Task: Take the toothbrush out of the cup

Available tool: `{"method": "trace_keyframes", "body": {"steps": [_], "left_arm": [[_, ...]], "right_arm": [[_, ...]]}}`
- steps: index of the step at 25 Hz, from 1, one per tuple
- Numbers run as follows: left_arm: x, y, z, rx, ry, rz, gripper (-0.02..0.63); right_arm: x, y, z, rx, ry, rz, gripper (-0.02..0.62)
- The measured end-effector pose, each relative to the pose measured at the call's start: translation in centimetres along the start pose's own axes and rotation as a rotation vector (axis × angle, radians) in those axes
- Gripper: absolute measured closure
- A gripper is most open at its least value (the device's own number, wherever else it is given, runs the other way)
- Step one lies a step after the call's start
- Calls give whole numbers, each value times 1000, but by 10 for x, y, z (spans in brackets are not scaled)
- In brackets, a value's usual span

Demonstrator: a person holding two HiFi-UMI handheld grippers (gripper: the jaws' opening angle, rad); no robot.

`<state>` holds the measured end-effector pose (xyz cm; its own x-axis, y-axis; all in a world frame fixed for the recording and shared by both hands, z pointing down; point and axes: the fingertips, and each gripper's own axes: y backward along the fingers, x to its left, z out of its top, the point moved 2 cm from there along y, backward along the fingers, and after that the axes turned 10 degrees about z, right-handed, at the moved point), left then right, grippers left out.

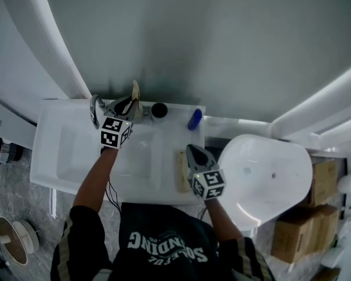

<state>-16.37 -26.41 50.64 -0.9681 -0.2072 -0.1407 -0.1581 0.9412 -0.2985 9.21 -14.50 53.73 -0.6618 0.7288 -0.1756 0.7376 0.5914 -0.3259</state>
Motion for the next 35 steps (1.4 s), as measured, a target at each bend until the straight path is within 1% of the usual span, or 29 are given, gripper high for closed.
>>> {"method": "trace_keyframes", "body": {"steps": [3,7,13,18,23,29,33,35], "left_arm": [[-3,11,8,-10,6,-6,545],[-12,24,1,7,7,-21,545],[-42,46,-35,65,42,-69,548],[-73,59,-69,122,62,-130,548],[-101,65,-83,151,85,-203,548],[-144,71,-102,206,202,-374,548],[-175,70,-125,293,323,-494,548],[-188,69,-141,349,398,-529,548]], "right_arm": [[3,0,3,-7,5,15,598],[7,-1,2,-6,9,31,598],[10,5,-5,-3,5,40,598],[9,10,-11,3,-1,34,598],[8,15,-18,7,-9,23,598],[5,21,-25,18,-23,14,598],[-1,27,-29,22,-31,0,598],[-3,29,-31,24,-33,-5,598]]}}
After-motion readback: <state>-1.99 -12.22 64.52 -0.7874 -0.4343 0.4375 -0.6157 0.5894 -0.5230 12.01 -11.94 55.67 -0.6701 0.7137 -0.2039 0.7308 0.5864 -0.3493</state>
